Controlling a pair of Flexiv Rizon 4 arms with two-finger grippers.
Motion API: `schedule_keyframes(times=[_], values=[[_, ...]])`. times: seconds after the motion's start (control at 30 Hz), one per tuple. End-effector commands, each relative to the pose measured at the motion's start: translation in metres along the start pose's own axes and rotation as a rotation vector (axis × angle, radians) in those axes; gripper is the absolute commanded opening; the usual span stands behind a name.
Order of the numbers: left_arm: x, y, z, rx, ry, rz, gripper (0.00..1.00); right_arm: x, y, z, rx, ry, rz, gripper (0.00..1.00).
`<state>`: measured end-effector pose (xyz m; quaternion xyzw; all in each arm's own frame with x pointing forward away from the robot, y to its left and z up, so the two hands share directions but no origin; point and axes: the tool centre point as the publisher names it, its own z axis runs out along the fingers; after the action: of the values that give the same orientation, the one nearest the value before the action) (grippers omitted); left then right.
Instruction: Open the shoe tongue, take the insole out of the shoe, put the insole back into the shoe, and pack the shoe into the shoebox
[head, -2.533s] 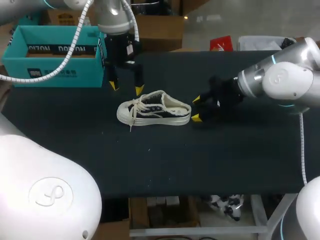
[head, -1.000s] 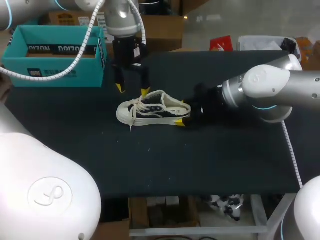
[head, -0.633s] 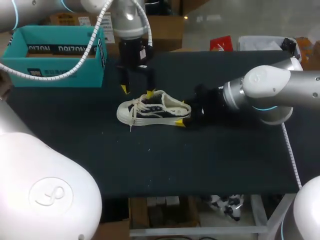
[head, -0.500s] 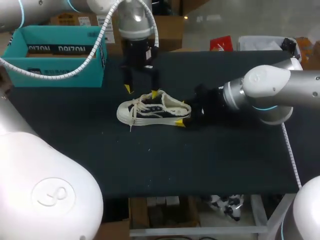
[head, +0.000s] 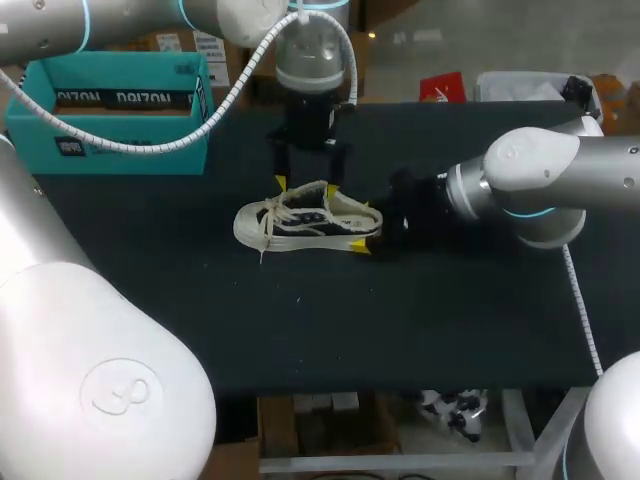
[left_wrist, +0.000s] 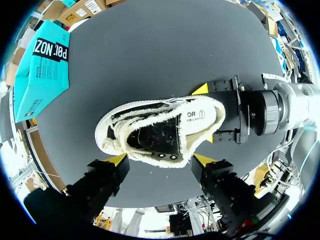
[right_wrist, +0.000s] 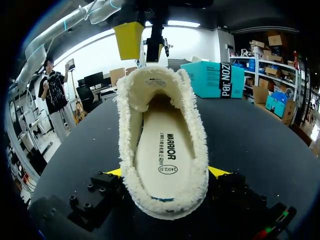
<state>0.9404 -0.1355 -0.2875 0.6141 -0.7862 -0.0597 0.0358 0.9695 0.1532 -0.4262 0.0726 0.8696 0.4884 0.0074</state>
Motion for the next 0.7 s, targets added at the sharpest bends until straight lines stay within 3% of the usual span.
schedule_keyframes(times=[0.03,0.13,0.4,0.43,0.53,0.6,0.67,0.7], values=[[0.008,0.000,0.008,0.012,-0.044,-0.032,0.71,0.000,-0.004,0.001,-0.001,0.000,0.000,0.00],[0.009,-0.003,0.012,0.004,-0.060,-0.052,0.73,0.000,-0.004,0.001,-0.001,0.000,0.000,0.00],[0.010,-0.010,0.020,-0.013,-0.087,-0.090,0.64,0.000,-0.004,0.001,-0.001,0.000,0.000,0.00],[0.010,-0.010,0.021,-0.016,-0.087,-0.089,0.47,0.000,-0.004,0.001,-0.001,0.000,0.000,0.00],[0.008,-0.011,0.023,-0.006,-0.111,-0.125,0.16,0.000,-0.004,0.001,-0.001,0.000,0.000,0.00],[0.006,-0.012,0.023,-0.003,-0.117,-0.133,0.12,0.000,-0.004,0.001,-0.001,0.000,0.000,0.00],[0.005,-0.013,0.024,0.002,-0.123,-0.146,0.00,0.000,-0.004,0.001,-0.001,0.000,0.000,0.00],[0.004,-0.013,0.024,0.002,-0.122,-0.146,0.00,0.000,-0.004,0.001,-0.001,0.000,0.000,0.00]])
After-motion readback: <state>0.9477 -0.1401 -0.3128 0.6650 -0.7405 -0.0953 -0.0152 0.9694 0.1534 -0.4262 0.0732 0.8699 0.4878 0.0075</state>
